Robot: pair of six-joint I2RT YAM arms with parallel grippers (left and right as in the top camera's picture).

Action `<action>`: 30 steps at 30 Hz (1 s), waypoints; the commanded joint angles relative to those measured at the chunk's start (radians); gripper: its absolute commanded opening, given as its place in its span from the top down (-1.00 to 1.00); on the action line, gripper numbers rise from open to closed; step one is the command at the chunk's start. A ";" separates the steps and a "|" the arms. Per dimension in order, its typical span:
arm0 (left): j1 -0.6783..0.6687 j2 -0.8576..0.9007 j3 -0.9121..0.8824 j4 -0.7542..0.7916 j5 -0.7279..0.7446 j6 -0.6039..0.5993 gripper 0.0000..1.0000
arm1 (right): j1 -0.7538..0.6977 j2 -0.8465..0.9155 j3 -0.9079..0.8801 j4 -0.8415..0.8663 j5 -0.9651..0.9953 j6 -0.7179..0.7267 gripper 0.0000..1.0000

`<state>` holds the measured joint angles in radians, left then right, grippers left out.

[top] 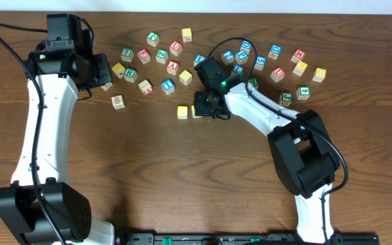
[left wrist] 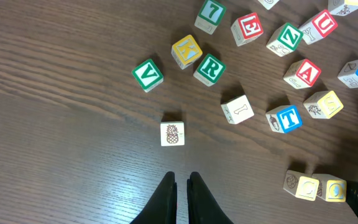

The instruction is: Spell out CORL

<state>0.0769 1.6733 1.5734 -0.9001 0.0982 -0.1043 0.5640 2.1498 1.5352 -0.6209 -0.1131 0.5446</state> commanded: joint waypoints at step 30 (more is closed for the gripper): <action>0.002 -0.012 0.003 0.000 -0.006 0.006 0.84 | 0.026 0.011 -0.008 0.026 -0.027 0.001 0.94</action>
<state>0.0769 1.6733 1.5734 -0.9001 0.0982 -0.1040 0.5858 2.1498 1.5352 -0.6010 -0.1387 0.5446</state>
